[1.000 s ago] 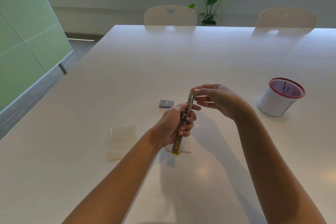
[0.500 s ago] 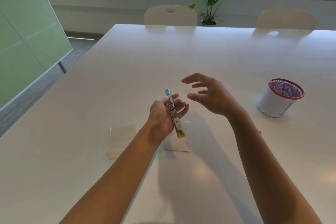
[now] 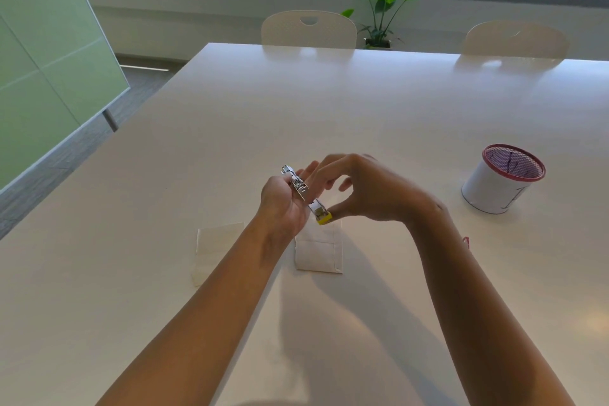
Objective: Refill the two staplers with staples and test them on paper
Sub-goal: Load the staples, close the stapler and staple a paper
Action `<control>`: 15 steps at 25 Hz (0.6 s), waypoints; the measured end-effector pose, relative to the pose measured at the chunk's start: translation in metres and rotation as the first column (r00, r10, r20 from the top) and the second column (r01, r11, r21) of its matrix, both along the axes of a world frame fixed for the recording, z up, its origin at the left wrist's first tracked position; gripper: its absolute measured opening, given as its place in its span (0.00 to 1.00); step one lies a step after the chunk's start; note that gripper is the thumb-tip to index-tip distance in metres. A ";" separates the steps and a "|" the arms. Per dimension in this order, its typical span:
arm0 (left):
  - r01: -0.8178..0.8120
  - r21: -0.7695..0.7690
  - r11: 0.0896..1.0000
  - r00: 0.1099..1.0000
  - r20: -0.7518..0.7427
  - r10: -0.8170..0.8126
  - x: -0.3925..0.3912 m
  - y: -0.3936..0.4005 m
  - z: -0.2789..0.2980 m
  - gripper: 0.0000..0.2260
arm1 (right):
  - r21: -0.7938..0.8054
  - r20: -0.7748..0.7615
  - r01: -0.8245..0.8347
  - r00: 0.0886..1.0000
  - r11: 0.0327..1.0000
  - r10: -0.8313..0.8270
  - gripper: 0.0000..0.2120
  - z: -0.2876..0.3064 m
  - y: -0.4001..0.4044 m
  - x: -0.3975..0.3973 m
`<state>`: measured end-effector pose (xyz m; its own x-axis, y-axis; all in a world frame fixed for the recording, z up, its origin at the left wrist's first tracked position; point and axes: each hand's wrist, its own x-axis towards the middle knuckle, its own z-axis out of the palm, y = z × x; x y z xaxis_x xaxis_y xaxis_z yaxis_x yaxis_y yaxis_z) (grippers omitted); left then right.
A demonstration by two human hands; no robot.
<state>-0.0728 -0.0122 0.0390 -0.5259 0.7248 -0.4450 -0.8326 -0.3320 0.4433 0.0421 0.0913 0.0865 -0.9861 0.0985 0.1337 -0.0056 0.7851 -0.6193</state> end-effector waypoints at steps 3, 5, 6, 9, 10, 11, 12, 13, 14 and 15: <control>0.026 0.000 1.000 0.999 -0.022 -0.026 0.004 -0.001 0.000 0.18 | -0.022 -0.068 0.003 0.998 1.000 -0.004 0.11 0.004 0.004 0.001; 0.066 0.005 0.998 0.996 -0.064 -0.065 0.007 -0.003 -0.001 0.18 | -0.038 -0.132 0.047 0.990 0.998 -0.052 0.09 0.005 0.007 0.002; 0.094 -0.010 0.995 0.990 -0.103 -0.095 0.009 -0.003 -0.001 0.18 | -0.043 -0.153 0.069 0.985 0.997 -0.075 0.08 0.006 0.009 0.003; 0.174 -0.066 0.982 0.953 -0.241 -0.185 0.016 -0.003 -0.002 0.18 | -0.043 -0.173 0.096 0.980 0.994 -0.102 0.08 0.009 0.014 0.006; 0.207 -0.081 0.975 0.933 -0.282 -0.222 0.019 -0.002 -0.001 0.18 | -0.052 -0.175 0.098 0.979 0.994 -0.106 0.09 0.011 0.015 0.007; 0.243 -0.095 0.965 0.912 -0.316 -0.261 0.022 -0.001 0.000 0.19 | -0.062 -0.177 0.105 0.978 0.993 -0.114 0.10 0.012 0.016 0.009; 0.279 -0.110 0.954 0.889 -0.345 -0.300 0.024 -0.001 0.001 0.19 | -0.070 -0.178 0.121 0.975 0.990 -0.132 0.11 0.014 0.018 0.010; 0.312 -0.127 0.942 0.865 -0.371 -0.337 0.027 0.000 0.002 0.19 | -0.073 -0.176 0.149 0.971 0.986 -0.160 0.13 0.015 0.019 0.012; 0.341 -0.145 0.929 0.842 -0.393 -0.370 0.030 0.001 0.002 0.19 | -0.071 -0.169 0.184 0.966 0.980 -0.194 0.14 0.015 0.020 0.013; 0.365 -0.162 0.917 0.821 -0.409 -0.398 0.032 0.003 0.002 0.19 | -0.066 -0.160 0.221 0.960 0.973 -0.229 0.15 0.015 0.022 0.015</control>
<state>-0.0410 -0.0096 0.0412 -0.3631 0.8814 -0.3020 -0.6100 0.0201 0.7921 0.0568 0.1137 0.1016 -0.9023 0.3252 0.2829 0.0624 0.7480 -0.6608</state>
